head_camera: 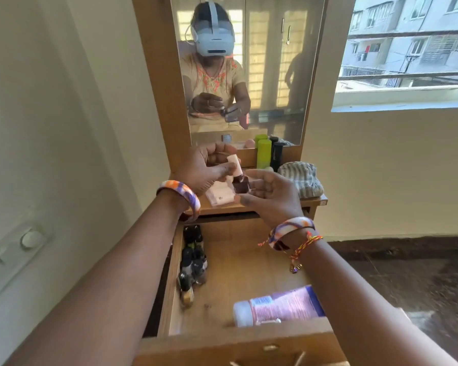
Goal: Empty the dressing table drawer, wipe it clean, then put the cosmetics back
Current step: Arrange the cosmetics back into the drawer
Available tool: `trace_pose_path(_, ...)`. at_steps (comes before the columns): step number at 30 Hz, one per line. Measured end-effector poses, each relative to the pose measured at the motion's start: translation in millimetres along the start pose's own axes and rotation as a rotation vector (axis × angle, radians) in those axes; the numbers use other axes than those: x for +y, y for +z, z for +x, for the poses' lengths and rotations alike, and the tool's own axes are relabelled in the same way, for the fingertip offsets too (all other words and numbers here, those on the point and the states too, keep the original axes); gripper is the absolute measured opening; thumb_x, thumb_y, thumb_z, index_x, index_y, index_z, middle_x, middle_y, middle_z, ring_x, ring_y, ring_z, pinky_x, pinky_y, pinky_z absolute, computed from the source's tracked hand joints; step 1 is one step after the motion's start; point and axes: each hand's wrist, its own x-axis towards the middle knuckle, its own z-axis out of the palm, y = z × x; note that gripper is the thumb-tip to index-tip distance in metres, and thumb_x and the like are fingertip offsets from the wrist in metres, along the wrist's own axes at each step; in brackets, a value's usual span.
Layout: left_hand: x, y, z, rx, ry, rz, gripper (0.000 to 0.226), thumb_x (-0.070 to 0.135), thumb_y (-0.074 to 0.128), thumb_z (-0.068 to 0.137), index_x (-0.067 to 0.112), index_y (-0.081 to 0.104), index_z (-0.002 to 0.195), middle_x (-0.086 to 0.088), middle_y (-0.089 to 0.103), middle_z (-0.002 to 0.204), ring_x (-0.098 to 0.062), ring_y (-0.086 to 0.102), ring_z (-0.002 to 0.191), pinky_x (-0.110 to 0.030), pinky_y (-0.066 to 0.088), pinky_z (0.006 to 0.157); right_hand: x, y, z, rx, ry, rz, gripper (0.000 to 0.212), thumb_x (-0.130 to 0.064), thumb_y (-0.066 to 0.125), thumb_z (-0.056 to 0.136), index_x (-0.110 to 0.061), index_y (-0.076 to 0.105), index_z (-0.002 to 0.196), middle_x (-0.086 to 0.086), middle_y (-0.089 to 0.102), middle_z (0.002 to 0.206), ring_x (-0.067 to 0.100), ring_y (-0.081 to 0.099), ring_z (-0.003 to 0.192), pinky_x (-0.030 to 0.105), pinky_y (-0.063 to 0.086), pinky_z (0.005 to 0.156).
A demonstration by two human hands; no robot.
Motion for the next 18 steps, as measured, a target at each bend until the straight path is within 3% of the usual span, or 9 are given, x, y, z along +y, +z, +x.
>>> trace_pose_path(3,3,0,-22,0.042,0.0,0.008,0.021,0.002,0.07,0.079,0.004,0.063,0.099,-0.001,0.065,0.077,0.003,0.062,0.054,-0.011,0.049,0.051,-8,7,-19,-0.164,0.052,0.125,0.028,-0.004,0.072,0.079,-0.012,0.065,0.105,0.015,0.068,0.102,0.015,0.065,0.086,0.02,0.056,0.07)
trace_pose_path(5,4,2,-33,0.065,-0.014,0.036,0.021,0.007,0.073,0.077,0.002,0.064,0.095,-0.002,0.065,0.076,0.0,0.061,0.057,-0.011,0.049,0.051,-12,10,-28,-0.281,0.095,0.206,0.016,-0.001,0.062,0.086,-0.016,0.065,0.093,0.009,0.066,0.093,0.015,0.06,0.087,0.025,0.051,0.072)
trace_pose_path(7,5,2,-41,0.095,-0.029,0.059,0.023,0.013,0.075,0.076,0.003,0.065,0.094,-0.002,0.065,0.077,-0.008,0.06,0.064,-0.011,0.049,0.054,-12,11,-32,-0.361,0.2,0.317,0.022,0.002,0.054,0.09,-0.019,0.061,0.087,0.003,0.062,0.089,0.013,0.059,0.084,0.022,0.051,0.07)
trace_pose_path(11,-10,-5,-55,0.207,-0.097,0.105,0.018,0.024,0.071,0.082,0.01,0.066,0.093,0.003,0.064,0.079,-0.006,0.057,0.069,-0.011,0.049,0.06,-6,12,-39,-0.365,0.437,0.484,0.016,0.009,0.05,0.09,-0.004,0.059,0.089,0.008,0.056,0.081,0.017,0.059,0.078,0.022,0.056,0.065)
trace_pose_path(14,-45,-9,-67,0.37,-0.239,0.216,0.018,0.021,0.068,0.084,0.011,0.066,0.1,-0.001,0.065,0.092,-0.015,0.06,0.084,-0.025,0.051,0.076,16,24,-43,-0.331,0.45,0.138,0.021,0.007,0.063,0.081,-0.007,0.065,0.097,0.005,0.061,0.083,0.017,0.059,0.079,0.025,0.052,0.071)
trace_pose_path(18,-88,-13,-88,0.472,-0.42,0.316,0.017,0.011,0.06,0.088,0.008,0.066,0.104,-0.008,0.067,0.109,-0.02,0.062,0.094,-0.023,0.045,0.08,43,51,-53,-0.381,0.258,-0.539,0.028,-0.005,0.075,0.071,-0.012,0.066,0.096,0.004,0.065,0.09,0.015,0.058,0.077,0.027,0.05,0.07)
